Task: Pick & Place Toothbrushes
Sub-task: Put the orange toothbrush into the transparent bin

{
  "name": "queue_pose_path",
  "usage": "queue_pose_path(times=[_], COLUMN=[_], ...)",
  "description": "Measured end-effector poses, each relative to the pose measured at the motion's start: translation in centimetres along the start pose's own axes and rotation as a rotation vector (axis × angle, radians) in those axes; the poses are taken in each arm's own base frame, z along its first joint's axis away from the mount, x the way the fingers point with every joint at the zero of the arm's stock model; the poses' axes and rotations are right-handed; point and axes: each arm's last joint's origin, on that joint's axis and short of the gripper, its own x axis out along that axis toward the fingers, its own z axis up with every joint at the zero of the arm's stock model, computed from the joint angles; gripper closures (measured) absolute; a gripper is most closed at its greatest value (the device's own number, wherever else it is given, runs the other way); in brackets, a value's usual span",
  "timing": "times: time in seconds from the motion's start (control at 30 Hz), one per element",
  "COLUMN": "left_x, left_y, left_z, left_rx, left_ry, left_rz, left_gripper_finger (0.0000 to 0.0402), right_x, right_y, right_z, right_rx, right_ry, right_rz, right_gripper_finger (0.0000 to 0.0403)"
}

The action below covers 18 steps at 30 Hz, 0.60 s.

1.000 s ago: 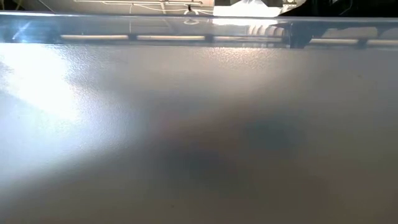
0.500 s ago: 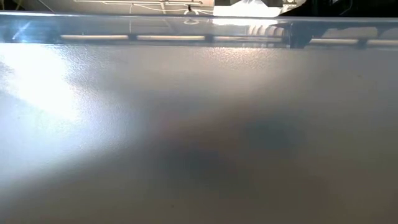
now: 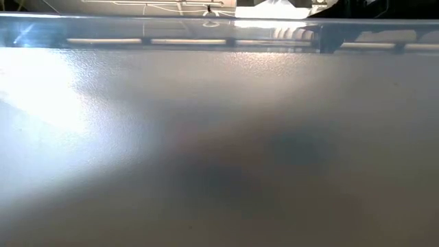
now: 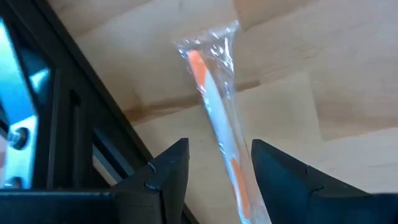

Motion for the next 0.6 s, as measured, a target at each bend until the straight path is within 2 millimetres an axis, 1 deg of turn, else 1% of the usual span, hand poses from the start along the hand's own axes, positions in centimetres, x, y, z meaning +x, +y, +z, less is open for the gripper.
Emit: queue_pose_path(times=[0.17, 0.6], left_x=[0.11, 0.10], left_y=[-0.03, -0.08], left_z=[-0.45, -0.29], left_rx=[0.017, 0.020], left_ry=[0.012, -0.032], left_rz=[-0.017, -0.039], left_gripper_finger=[0.0233, 0.0233], right_x=[0.00, 0.00], right_y=[0.00, 0.01], right_z=[-0.01, -0.03], right_rx=[0.000, -0.001], right_ry=[0.001, 0.003], right_rz=[0.000, 0.001], right_gripper_finger=[0.0398, 0.0398])
